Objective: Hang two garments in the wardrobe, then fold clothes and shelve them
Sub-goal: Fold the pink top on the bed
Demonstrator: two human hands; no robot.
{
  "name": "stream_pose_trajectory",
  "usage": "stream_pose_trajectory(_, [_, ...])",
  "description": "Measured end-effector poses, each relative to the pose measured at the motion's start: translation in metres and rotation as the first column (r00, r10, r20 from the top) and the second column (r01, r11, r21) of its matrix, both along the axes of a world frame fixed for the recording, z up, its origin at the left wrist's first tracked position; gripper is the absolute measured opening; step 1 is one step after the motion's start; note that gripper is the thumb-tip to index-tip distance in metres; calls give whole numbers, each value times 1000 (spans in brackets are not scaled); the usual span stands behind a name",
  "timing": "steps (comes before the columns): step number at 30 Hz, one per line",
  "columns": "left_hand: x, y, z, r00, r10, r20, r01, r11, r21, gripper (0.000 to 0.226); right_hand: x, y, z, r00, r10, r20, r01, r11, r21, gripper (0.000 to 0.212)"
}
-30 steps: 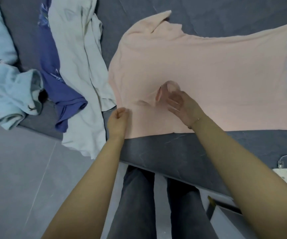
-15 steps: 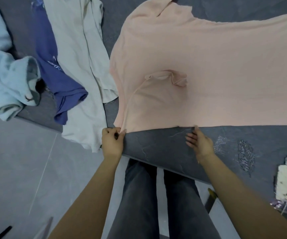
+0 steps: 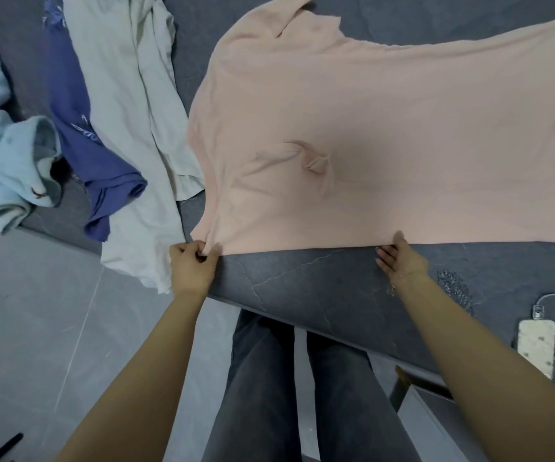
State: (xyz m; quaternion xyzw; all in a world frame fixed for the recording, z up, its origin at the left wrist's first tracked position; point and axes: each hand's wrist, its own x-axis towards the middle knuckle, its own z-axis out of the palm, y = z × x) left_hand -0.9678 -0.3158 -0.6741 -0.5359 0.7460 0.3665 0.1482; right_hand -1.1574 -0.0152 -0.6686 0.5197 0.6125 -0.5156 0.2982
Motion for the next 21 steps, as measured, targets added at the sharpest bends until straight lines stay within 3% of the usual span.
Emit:
stream_pose_trajectory(7, [5,-3,0,985,-76,157,89,993,-83,34,-2,35,-3,992,122,-12,-122,992,44,37])
stream_pose_trajectory(9, [0,1,3,982,-63,180,84,990,-110,31,-3,37,-3,979,204,27,-205,978,40,20])
stream_pose_trajectory(11, [-8,6,10,980,-20,198,51,987,-150,25,-4,35,0,928,364,79,-370,927,67,28])
stream_pose_trajectory(14, [-24,11,21,995,-57,84,76,966,-247,36,-4,23,9,780,623,48,-623,770,136,33])
stream_pose_trajectory(18, [-73,10,26,965,-174,-195,137,972,-189,48,-20,-27,23,517,824,-232,-758,566,324,13])
stream_pose_trajectory(19, [-89,9,25,954,-182,-238,148,977,-154,50,-27,-43,25,444,845,-298,-768,531,359,16])
stream_pose_trajectory(21, [-119,6,21,941,-181,-286,160,982,-95,54,-40,-77,25,259,882,-393,-797,425,430,43])
